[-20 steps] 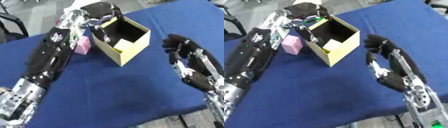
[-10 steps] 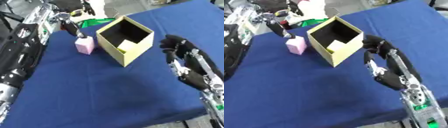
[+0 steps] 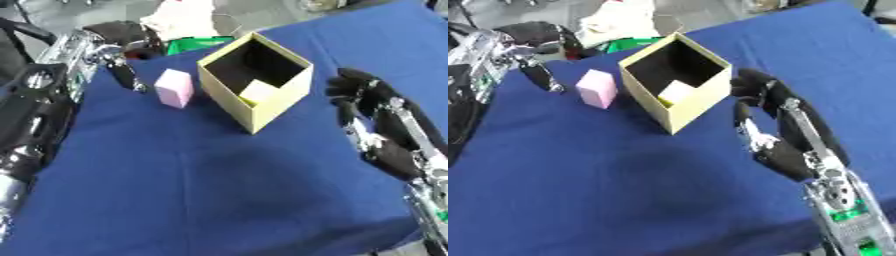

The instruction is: Pick up objects on the table and place them in the box.

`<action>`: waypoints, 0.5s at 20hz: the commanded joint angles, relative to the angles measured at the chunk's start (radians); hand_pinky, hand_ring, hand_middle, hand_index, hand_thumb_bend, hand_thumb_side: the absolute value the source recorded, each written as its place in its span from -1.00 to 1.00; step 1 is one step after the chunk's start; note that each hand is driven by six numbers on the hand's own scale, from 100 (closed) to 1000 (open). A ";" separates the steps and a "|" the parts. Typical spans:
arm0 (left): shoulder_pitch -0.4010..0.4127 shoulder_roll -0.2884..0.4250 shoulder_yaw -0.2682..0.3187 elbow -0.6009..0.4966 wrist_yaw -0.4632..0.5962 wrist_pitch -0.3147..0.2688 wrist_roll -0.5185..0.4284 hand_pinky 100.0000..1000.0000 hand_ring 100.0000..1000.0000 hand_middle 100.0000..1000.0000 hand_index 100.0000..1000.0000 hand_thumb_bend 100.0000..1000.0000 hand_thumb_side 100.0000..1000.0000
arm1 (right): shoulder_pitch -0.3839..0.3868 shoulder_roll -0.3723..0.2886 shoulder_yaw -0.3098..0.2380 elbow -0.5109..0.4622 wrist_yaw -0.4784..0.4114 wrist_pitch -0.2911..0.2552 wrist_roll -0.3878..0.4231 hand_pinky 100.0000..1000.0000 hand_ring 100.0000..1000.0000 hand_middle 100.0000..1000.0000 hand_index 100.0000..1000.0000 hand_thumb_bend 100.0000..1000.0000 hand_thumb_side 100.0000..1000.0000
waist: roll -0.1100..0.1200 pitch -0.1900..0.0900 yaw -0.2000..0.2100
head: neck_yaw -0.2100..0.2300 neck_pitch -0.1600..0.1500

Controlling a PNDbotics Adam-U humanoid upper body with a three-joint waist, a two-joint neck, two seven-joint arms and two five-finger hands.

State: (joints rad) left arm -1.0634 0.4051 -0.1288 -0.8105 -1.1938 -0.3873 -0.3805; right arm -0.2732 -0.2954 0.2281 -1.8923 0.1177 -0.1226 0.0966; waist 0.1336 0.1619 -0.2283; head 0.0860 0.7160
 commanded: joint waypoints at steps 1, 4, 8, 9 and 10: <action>-0.015 0.012 0.016 0.012 -0.020 -0.004 0.016 0.57 0.47 0.31 0.59 0.02 -0.90 | -0.016 -0.001 -0.004 -0.017 0.002 -0.001 0.000 0.53 0.58 0.54 0.82 -1.00 -0.04 | -0.009 -0.011 -0.002 | 0.013 -0.006; -0.014 0.004 0.018 0.023 -0.028 -0.010 0.023 0.57 0.48 0.31 0.58 0.00 -0.91 | -0.018 0.000 -0.003 -0.017 0.003 -0.001 0.001 0.53 0.58 0.54 0.82 -1.00 -0.04 | -0.008 -0.006 -0.005 | 0.018 -0.006; -0.012 -0.006 0.025 0.036 -0.033 -0.006 0.050 0.57 0.48 0.30 0.58 -0.05 -0.93 | -0.021 0.001 -0.002 -0.017 0.004 -0.001 0.002 0.53 0.58 0.54 0.82 -1.00 -0.03 | -0.006 0.001 -0.009 | 0.024 -0.007; -0.012 -0.007 0.026 0.039 -0.036 -0.005 0.058 0.57 0.48 0.31 0.59 -0.05 -0.93 | -0.021 0.002 -0.002 -0.016 0.004 -0.001 0.002 0.53 0.58 0.54 0.82 -1.00 -0.03 | -0.006 0.002 -0.010 | 0.025 -0.007; -0.013 -0.009 0.028 0.042 -0.039 -0.002 0.066 0.57 0.48 0.32 0.59 -0.06 -0.94 | -0.022 0.002 -0.002 -0.016 0.004 -0.002 0.002 0.53 0.58 0.54 0.82 -1.00 -0.03 | -0.005 0.004 -0.012 | 0.025 -0.008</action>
State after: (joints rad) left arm -1.0573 0.3784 -0.1138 -0.7632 -1.2256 -0.3915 -0.3269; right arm -0.2817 -0.2943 0.2283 -1.8923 0.1178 -0.1228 0.0969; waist 0.1341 0.1795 -0.2401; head 0.1069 0.7154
